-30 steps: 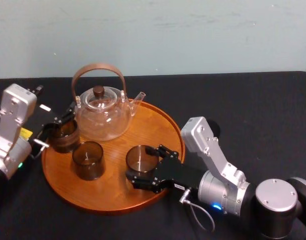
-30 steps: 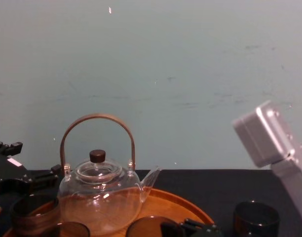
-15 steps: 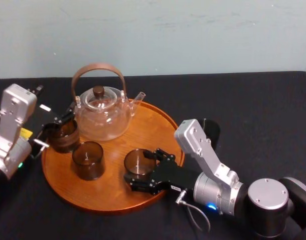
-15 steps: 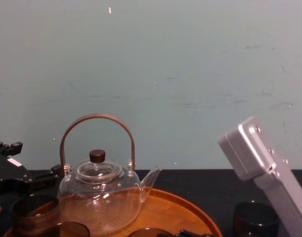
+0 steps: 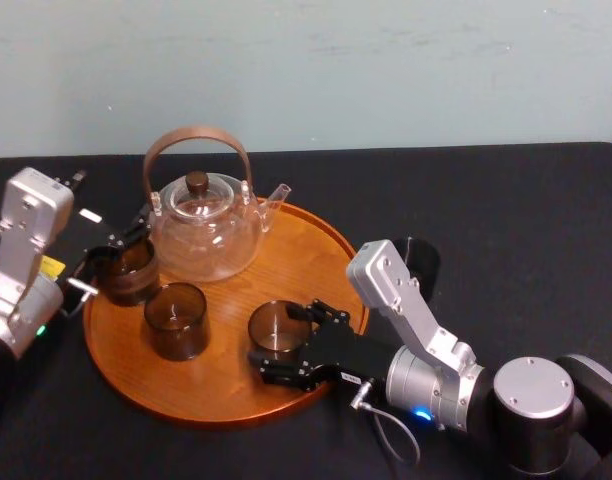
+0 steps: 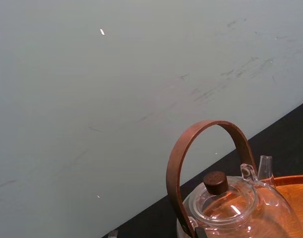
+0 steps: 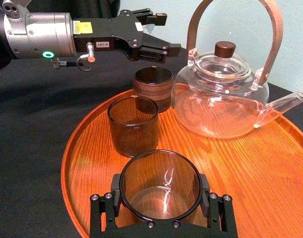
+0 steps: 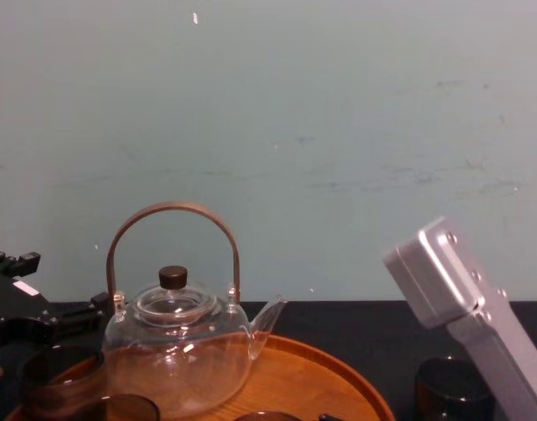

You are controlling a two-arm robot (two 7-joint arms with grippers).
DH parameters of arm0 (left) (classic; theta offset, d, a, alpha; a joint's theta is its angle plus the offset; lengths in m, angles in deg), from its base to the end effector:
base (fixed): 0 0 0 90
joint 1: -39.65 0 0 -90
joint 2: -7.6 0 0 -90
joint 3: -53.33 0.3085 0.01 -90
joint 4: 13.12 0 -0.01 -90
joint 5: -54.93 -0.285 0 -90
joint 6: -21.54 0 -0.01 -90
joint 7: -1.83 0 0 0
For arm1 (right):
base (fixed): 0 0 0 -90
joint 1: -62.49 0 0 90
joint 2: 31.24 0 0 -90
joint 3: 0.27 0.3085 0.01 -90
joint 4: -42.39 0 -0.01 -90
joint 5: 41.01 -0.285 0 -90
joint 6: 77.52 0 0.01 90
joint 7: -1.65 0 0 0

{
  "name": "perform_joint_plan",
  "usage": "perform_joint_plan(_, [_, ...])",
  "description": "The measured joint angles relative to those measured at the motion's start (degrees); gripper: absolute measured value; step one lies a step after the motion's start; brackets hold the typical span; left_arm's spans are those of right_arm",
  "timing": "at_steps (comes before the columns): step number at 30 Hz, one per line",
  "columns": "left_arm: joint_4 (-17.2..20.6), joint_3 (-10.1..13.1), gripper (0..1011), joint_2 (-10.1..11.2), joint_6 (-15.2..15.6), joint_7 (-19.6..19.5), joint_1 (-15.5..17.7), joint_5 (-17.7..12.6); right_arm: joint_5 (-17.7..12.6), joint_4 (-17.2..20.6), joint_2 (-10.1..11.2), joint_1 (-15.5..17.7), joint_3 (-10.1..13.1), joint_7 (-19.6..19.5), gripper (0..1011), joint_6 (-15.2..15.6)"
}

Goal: Pick up the glass from the table and place it on the tray.

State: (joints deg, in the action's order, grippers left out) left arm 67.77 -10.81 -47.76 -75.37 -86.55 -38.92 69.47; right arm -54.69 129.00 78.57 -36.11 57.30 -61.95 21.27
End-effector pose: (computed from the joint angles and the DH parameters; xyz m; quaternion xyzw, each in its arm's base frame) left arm 0.3386 0.0995 -0.3127 0.1415 -0.1325 0.5799 0.7913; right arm 0.3090 0.0392 -0.3302 -0.1409 0.0411 -0.2947 0.9443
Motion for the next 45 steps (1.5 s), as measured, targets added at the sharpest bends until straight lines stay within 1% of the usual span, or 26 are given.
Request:
perform_joint_plan(5, [0.00, 0.00, 1002, 0.00, 0.00, 0.00, 0.00, 0.00, -0.02, 0.04, 0.00, 0.01, 0.02, 0.00, 918, 0.00])
perform_joint_plan(7, [0.00, 0.00, 1001, 0.00, 0.00, 0.00, 0.00, 0.00, -0.03, 0.07, 0.01, 0.02, 0.03, 0.00, 947, -0.01])
perform_joint_plan(8, [0.00, 0.00, 1001, 0.00, 0.00, 0.00, 0.00, 0.00, -0.03, 0.07, 0.01, 0.02, 0.03, 0.00, 990, -0.01])
perform_joint_plan(10, [0.00, 0.00, 1001, 0.00, 0.00, 0.00, 0.00, 0.00, -0.04, 0.08, 0.01, 0.03, 0.05, 0.00, 1002, -0.02])
perform_joint_plan(18, [0.00, 0.00, 1001, 0.00, 0.00, 0.00, 0.00, 0.00, -0.15, 0.13, 0.02, 0.08, 0.12, 0.06, 1002, -0.10])
perform_joint_plan(22, [0.00, 0.00, 1001, 0.00, 0.00, 0.00, 0.00, 0.00, -0.47, 0.90, 0.42, 0.38, 0.45, 0.30, 1002, -1.02])
perform_joint_plan(26, [0.00, 0.00, 1001, 0.00, 0.00, 0.00, 0.00, 0.00, -0.85, 2.83, 1.23, 1.04, 1.24, 0.23, 1002, -2.04])
perform_joint_plan(33, [0.00, 0.00, 1001, 0.00, 0.00, 0.00, 0.00, 0.00, -2.11, 7.47, 3.56, 3.03, 3.39, -0.03, 1002, -3.44])
perform_joint_plan(37, [0.00, 0.00, 1001, 0.00, 0.00, 0.00, 0.00, 0.00, -2.79, 10.36, 5.59, 5.24, 5.17, -0.82, 1002, -4.12])
perform_joint_plan(42, [0.00, 0.00, 1001, 0.00, 0.00, 0.00, 0.00, 0.00, -3.50, 12.02, 7.41, 7.75, 7.01, -1.57, 1002, -4.42])
perform_joint_plan(45, [0.00, 0.00, 1001, 0.00, 0.00, 0.00, 0.00, 0.00, -4.30, 12.71, 8.69, 9.74, 8.67, -2.03, 1002, -4.59])
